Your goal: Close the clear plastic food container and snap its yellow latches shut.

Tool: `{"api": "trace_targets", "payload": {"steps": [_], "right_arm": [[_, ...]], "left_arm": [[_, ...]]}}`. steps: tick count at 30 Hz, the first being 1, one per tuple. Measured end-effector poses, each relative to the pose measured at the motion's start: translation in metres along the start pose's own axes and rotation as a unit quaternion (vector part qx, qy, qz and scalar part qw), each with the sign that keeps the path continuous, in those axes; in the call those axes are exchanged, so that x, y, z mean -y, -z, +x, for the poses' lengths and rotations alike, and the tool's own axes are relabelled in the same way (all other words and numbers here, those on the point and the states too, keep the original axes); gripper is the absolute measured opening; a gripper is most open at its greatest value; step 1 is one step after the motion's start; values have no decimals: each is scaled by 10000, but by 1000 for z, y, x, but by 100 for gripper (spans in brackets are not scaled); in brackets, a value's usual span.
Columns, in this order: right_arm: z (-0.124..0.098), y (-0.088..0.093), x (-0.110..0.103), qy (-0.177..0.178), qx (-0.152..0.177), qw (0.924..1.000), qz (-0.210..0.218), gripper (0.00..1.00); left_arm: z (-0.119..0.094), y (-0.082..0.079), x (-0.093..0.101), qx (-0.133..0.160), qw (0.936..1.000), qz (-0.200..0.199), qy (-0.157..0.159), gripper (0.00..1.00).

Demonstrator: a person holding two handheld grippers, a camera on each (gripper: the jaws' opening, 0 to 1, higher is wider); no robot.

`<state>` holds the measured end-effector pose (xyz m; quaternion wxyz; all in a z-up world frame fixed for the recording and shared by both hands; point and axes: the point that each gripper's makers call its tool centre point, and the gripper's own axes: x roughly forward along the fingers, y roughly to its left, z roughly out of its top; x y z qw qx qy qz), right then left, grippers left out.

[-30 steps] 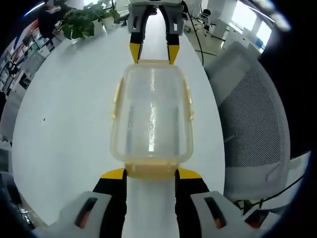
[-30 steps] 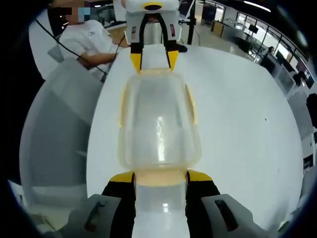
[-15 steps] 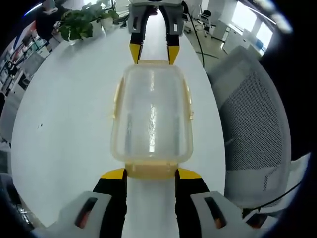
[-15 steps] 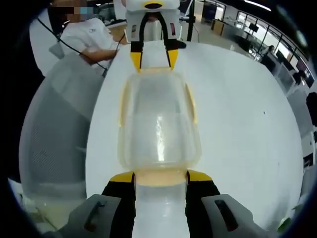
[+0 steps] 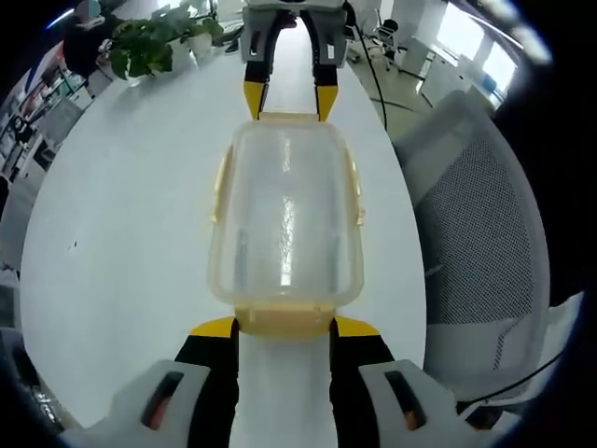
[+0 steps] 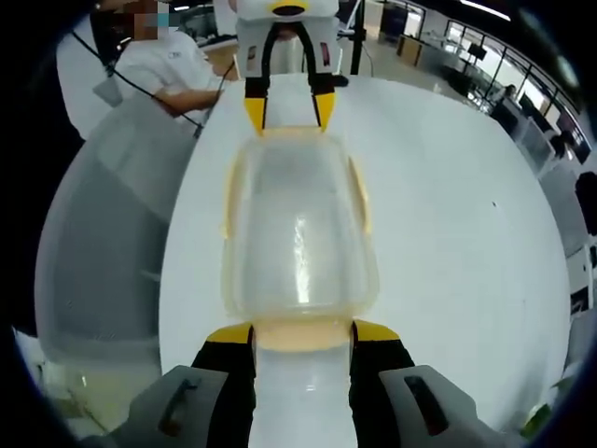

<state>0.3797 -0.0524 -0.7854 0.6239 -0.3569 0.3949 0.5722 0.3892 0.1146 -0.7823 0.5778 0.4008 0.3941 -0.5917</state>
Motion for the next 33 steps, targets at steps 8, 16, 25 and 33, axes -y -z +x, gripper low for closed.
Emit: {"api": "trace_targets", "payload": {"steps": [8, 16, 25, 33], "right_arm": [[-7, 14, -1, 19, -70, 10000, 13, 37], [-9, 23, -1, 35, -63, 10000, 54, 37], [-14, 33, 0, 41, -135, 9999, 29, 37], [-14, 41, -2, 29, -158, 9999, 37, 37]], "left_arm": [[7, -14, 2, 37, 10000, 8, 22, 36], [13, -23, 2, -28, 10000, 59, -3, 36], [20, -32, 2, -45, 10000, 17, 16, 36], [24, -37, 5, -78, 10000, 33, 48, 36]]}}
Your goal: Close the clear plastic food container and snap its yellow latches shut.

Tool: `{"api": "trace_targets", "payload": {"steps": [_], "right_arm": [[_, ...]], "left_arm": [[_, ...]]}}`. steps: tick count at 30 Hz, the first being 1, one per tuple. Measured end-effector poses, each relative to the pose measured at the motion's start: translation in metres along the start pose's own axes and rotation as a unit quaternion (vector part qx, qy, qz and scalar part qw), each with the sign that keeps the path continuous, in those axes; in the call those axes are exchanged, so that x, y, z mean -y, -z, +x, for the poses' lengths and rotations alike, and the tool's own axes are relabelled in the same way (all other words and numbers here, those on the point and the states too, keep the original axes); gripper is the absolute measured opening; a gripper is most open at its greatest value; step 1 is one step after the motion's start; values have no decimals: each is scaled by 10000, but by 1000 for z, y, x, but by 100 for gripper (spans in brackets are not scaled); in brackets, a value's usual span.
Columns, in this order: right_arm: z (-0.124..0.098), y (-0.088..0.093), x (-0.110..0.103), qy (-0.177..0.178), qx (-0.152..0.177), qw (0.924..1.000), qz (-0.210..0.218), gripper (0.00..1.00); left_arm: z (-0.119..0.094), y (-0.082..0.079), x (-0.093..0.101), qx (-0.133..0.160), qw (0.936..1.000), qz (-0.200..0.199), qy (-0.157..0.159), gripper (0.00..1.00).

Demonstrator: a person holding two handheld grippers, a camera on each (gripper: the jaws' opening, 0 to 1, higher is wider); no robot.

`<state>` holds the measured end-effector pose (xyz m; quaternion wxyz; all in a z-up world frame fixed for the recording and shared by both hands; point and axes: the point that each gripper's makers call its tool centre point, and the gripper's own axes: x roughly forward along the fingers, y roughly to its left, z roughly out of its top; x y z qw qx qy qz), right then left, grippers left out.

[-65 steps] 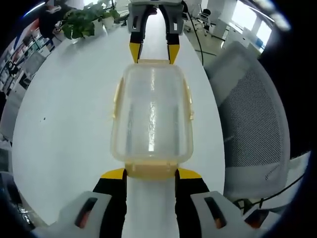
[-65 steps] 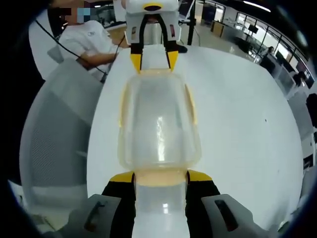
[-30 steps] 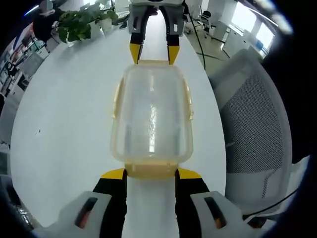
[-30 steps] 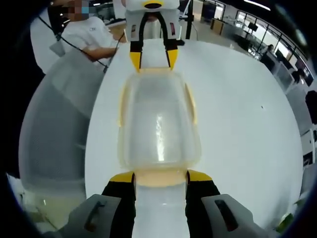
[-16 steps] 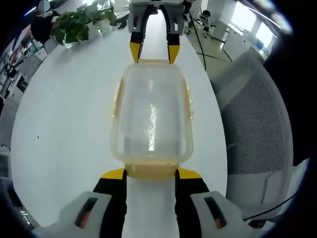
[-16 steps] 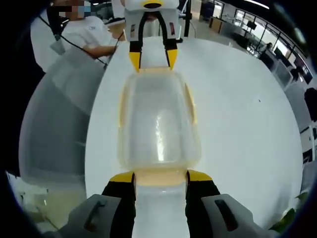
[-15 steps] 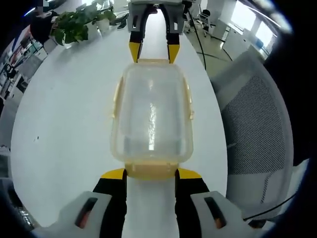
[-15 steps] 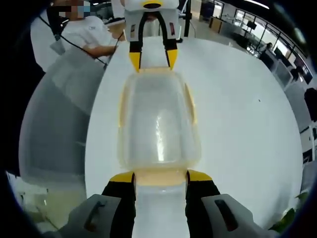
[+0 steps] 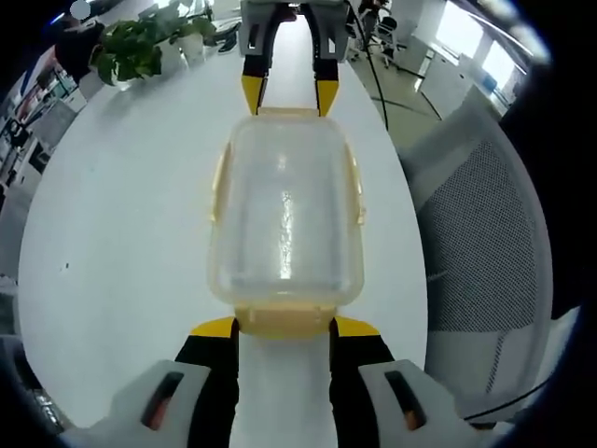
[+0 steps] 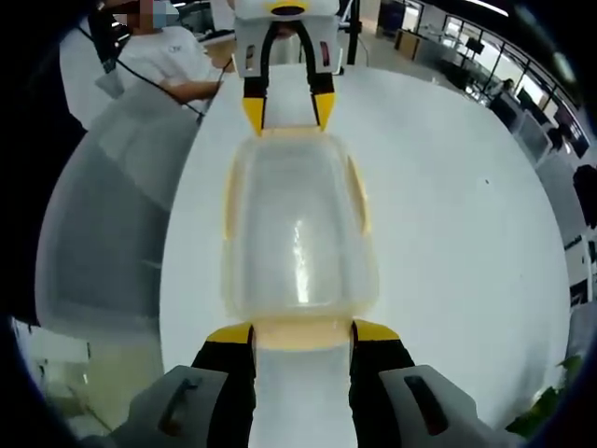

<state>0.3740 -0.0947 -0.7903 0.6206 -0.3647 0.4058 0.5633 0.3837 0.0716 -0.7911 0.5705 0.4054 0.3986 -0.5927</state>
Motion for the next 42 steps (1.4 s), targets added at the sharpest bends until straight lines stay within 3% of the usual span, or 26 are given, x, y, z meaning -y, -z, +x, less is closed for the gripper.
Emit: {"api": "trace_targets", "payload": {"steps": [21, 42], "right_arm": [[-1, 16, -4, 0, -80, 10000, 47, 37], [4, 21, -3, 6, -121, 9999, 6, 37]], "left_arm": [[8, -13, 4, 18, 10000, 47, 43, 36], [13, -13, 4, -99, 9999, 12, 43, 36]]}}
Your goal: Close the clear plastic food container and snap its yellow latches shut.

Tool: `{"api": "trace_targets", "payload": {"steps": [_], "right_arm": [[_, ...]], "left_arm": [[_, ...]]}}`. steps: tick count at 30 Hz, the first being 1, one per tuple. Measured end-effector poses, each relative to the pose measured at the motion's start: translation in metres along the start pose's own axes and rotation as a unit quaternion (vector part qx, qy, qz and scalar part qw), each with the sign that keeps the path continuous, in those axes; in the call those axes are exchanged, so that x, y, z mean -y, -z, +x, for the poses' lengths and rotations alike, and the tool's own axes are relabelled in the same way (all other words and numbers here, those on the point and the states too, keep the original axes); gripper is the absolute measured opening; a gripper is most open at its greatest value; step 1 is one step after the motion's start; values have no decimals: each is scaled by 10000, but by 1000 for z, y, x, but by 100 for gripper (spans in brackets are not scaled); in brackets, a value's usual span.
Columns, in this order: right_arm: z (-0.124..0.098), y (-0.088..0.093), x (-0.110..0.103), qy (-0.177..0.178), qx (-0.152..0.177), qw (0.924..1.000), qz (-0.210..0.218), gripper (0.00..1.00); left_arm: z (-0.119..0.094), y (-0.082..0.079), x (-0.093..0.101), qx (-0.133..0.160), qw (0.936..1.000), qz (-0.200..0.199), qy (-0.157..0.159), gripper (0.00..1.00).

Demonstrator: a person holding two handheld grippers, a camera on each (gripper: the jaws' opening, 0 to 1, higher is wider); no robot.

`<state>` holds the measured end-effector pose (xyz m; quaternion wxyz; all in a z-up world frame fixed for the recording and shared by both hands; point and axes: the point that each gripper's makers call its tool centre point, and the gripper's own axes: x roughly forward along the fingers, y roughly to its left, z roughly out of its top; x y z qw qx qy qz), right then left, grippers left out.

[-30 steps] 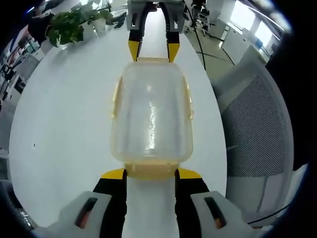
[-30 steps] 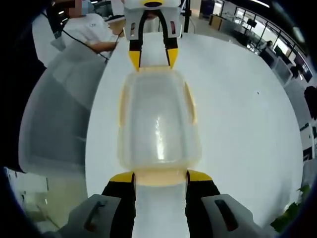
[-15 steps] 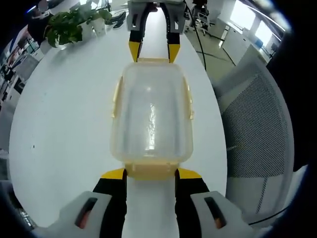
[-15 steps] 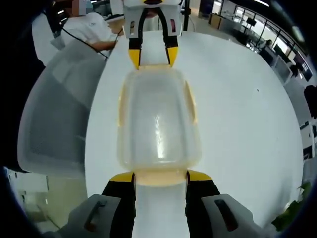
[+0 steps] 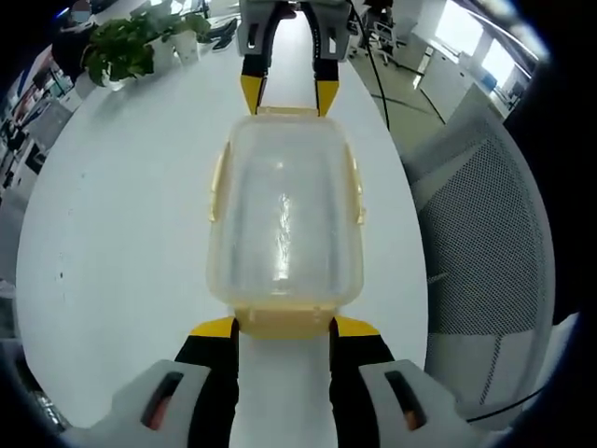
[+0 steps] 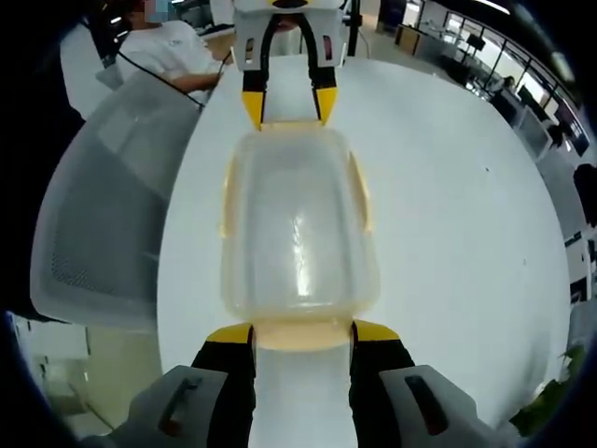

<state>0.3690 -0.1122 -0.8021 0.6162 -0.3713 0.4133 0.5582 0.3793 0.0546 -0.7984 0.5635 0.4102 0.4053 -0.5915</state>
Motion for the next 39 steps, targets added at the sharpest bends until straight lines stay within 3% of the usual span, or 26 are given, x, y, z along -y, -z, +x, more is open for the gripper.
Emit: {"api": "trace_targets", "payload": {"steps": [39], "right_arm": [[4, 2, -3, 100, 88, 9999, -56, 37]], "left_arm": [[9, 0, 3, -34, 9999, 109, -115, 37]]}}
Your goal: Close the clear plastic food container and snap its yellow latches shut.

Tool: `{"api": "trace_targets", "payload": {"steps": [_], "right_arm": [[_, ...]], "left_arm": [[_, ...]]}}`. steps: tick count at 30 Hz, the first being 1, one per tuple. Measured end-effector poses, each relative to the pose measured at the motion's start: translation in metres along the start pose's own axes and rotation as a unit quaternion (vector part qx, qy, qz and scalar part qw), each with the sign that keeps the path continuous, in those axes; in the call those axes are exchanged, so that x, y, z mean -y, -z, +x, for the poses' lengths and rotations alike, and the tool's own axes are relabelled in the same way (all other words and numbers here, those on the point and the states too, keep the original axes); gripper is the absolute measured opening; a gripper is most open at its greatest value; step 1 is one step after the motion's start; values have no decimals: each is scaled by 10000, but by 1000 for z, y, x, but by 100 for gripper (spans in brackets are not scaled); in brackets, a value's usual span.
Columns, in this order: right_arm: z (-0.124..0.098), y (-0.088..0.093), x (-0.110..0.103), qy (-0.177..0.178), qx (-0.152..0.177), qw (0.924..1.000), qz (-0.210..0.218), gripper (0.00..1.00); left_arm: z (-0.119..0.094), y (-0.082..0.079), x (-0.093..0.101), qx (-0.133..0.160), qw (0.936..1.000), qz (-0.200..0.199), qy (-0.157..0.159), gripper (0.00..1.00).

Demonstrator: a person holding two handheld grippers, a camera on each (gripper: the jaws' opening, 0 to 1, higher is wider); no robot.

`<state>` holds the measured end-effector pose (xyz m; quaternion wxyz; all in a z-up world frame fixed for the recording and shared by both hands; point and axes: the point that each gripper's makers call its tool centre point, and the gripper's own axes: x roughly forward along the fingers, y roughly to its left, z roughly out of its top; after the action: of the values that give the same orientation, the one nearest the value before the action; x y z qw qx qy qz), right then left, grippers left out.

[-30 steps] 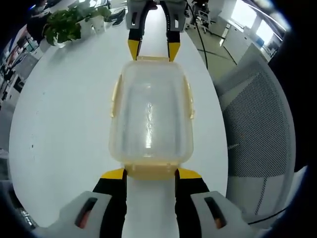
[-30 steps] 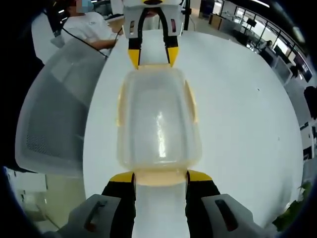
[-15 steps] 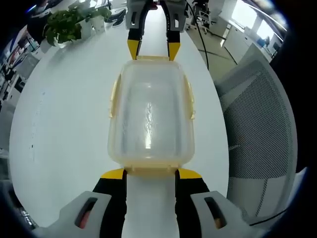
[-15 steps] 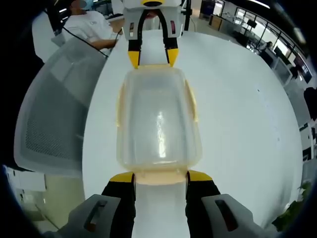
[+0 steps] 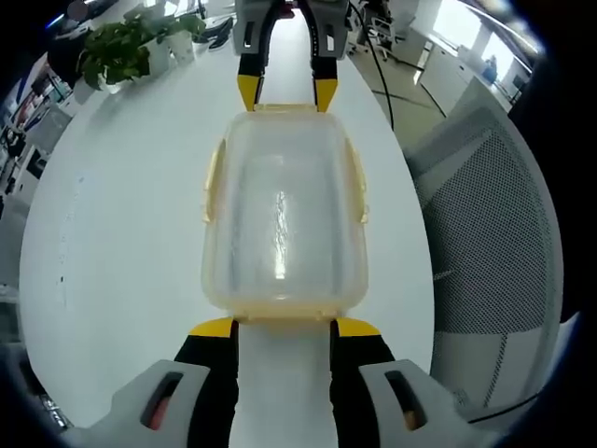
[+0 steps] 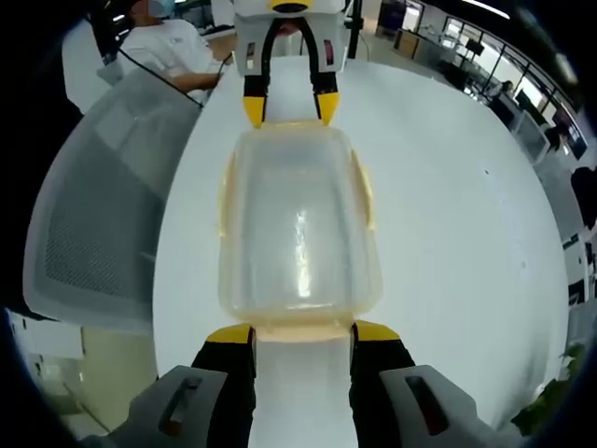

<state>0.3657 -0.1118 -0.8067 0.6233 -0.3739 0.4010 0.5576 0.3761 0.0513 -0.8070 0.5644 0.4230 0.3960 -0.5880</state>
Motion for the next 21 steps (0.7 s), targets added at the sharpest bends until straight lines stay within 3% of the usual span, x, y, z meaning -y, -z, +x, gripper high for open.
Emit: {"api": "trace_targets", "payload": {"steps": [6, 17, 21], "right_arm": [[-1, -1, -3, 1, 30, 9998, -171, 38], [0, 1, -2, -18, -104, 9999, -33, 39], [0, 0, -1, -10, -86, 9999, -98, 48]], "left_arm": [[0, 0, 2, -15, 9999, 98, -22, 37], [-1, 1, 2, -74, 9998, 180, 0, 38], [-2, 3, 3, -155, 9990, 414, -2, 38]]}}
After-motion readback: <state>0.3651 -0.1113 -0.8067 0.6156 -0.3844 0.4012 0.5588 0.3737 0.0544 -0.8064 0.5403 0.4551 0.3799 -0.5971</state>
